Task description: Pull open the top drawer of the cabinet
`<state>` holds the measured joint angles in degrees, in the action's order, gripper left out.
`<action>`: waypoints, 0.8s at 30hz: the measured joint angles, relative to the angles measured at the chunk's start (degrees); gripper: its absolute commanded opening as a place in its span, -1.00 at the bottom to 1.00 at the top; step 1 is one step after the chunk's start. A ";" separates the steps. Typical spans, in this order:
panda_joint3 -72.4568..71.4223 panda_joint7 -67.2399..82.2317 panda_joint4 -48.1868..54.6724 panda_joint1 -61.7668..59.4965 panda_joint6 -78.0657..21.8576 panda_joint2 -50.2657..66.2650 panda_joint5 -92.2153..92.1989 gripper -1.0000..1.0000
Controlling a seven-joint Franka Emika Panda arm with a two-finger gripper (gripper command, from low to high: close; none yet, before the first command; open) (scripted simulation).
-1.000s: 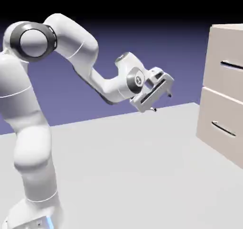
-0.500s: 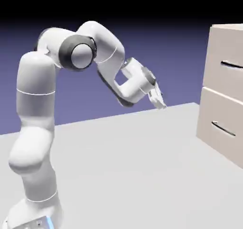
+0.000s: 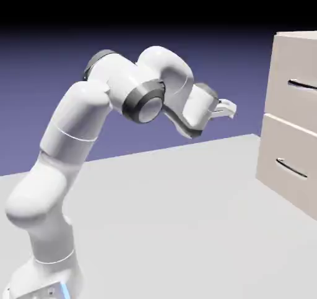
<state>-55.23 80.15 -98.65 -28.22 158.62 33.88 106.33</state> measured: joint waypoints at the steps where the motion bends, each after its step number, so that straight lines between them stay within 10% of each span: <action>1: -1.12 2.49 1.27 -0.59 -0.31 1.35 2.16 0.00; 24: -24.01 54.41 29.05 -11.30 -6.03 29.63 45.59 0.00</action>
<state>-79.24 134.56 -69.61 -39.52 152.58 63.50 151.92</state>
